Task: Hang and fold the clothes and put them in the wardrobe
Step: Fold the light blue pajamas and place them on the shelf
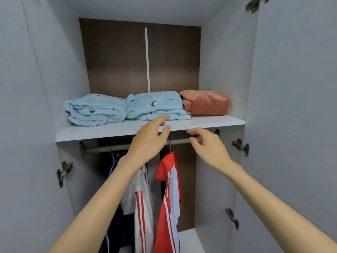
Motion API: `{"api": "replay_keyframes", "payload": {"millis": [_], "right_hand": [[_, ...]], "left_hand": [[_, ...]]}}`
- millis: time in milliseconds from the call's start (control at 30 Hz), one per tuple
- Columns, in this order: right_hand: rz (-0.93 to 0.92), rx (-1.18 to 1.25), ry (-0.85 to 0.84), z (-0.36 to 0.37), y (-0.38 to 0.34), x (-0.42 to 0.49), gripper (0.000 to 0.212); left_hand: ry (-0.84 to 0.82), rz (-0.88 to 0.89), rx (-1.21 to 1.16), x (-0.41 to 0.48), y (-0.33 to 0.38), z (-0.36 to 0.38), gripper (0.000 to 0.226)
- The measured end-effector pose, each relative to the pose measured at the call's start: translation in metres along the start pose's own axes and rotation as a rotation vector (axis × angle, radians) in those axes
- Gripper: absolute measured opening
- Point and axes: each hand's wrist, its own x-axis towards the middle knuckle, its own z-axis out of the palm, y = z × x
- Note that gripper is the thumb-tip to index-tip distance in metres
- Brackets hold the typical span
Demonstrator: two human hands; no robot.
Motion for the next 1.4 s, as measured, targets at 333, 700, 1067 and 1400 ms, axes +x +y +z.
{"api": "replay_keyframes", "payload": {"millis": [333,700,1067,1400], "right_hand": [[0.146,0.022,-0.115,-0.071,0.042,-0.185,0.029],[0.346,0.007,-0.229,-0.128,0.065,-0.368,0.028],[0.611,-0.056,-0.163,-0.167,0.035,-0.535,0.028],[0.978,-0.147,0.004,-0.252,0.006,-0.719,0.029]], "left_hand": [[-0.096,-0.082,-0.041,-0.153,0.084,0.081,0.042],[-0.380,-0.182,-0.025,-0.308,0.139,0.134,0.041],[-0.596,-0.092,-0.088,-0.440,0.172,0.153,0.039],[-0.895,0.128,-0.234,-0.542,0.271,0.203,0.040]]}}
